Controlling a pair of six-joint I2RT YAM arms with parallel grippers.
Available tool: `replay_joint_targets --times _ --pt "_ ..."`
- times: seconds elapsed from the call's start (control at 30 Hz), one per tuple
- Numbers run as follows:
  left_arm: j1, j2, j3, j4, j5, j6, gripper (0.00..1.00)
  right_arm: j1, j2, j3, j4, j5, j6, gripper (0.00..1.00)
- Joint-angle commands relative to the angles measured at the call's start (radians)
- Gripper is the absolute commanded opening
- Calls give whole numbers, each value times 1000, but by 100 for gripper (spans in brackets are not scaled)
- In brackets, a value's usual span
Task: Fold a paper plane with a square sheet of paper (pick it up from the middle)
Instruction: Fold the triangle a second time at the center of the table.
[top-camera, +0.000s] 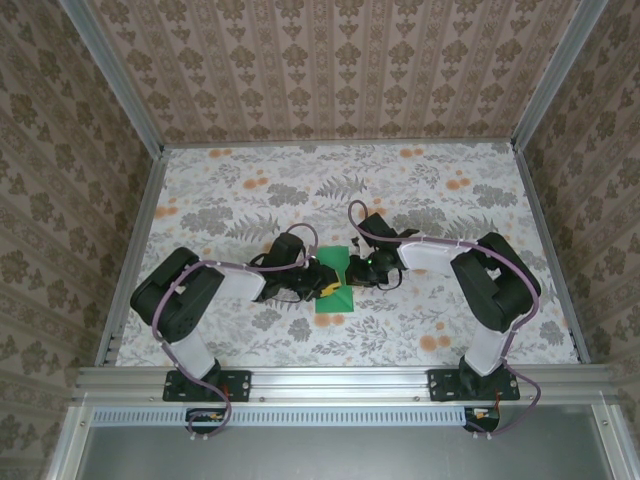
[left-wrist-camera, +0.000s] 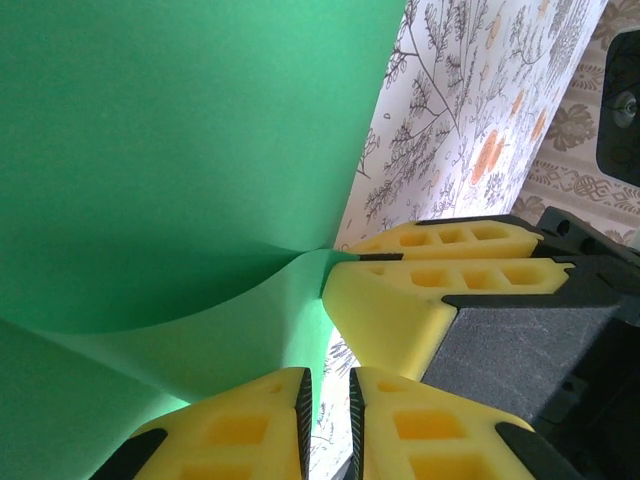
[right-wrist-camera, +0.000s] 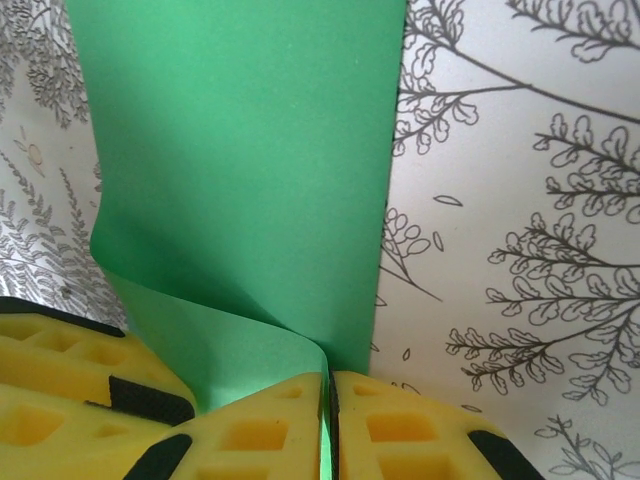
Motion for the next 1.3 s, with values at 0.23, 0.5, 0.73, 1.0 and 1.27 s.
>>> replay_joint_targets --times 0.23,0.5,0.73,1.0,1.27 --pt "11 18 21 14 27 29 21 -5 29 38 -26 21 -25 12" --pt "11 27 22 9 27 29 21 -4 38 40 -31 28 -29 12" --pt "13 34 21 2 26 33 21 -4 41 40 -40 32 -27 12" --pt "11 47 20 -4 27 37 21 -4 48 38 -48 35 -20 12" --pt "11 52 21 -14 27 45 21 -5 27 26 -64 44 -13 12"
